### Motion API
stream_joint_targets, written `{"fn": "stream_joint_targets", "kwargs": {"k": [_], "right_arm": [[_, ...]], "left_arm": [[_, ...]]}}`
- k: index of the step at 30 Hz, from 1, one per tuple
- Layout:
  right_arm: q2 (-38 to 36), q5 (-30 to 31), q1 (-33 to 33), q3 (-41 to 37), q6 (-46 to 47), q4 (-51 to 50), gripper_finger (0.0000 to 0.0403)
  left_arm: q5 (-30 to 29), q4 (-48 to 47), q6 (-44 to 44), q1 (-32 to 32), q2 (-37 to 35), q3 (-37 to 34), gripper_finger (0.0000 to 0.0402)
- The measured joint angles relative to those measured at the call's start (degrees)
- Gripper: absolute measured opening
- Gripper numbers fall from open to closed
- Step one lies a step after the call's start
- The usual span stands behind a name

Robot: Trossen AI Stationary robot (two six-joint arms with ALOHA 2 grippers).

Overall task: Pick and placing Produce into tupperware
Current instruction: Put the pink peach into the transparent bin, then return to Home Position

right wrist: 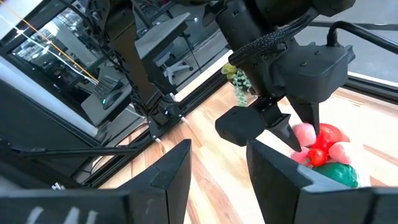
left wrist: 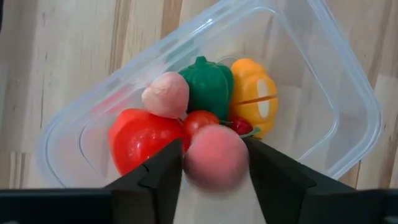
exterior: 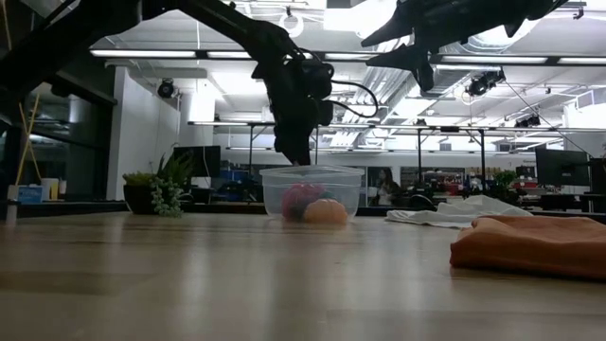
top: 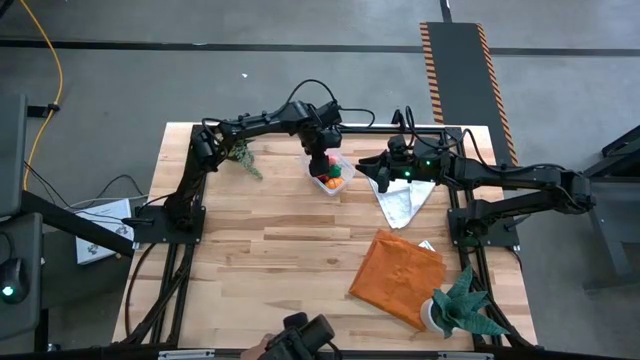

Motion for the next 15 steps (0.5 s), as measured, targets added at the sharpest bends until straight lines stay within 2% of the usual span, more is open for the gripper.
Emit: {"fn": "stream_joint_targets", "kwargs": {"k": [8,15], "right_arm": [[0.0,-0.36,-0.02,0.0,0.0,-0.02,0.0144],[0.0,-1.76,-0.02,0.0,-0.97,0.0,0.0144]], "left_arm": [[-0.02,-0.7,-0.88,0.0,-0.02,0.0,0.0236],[-0.02,0.24,-0.88,0.0,-0.04,0.0,0.0237]]}}
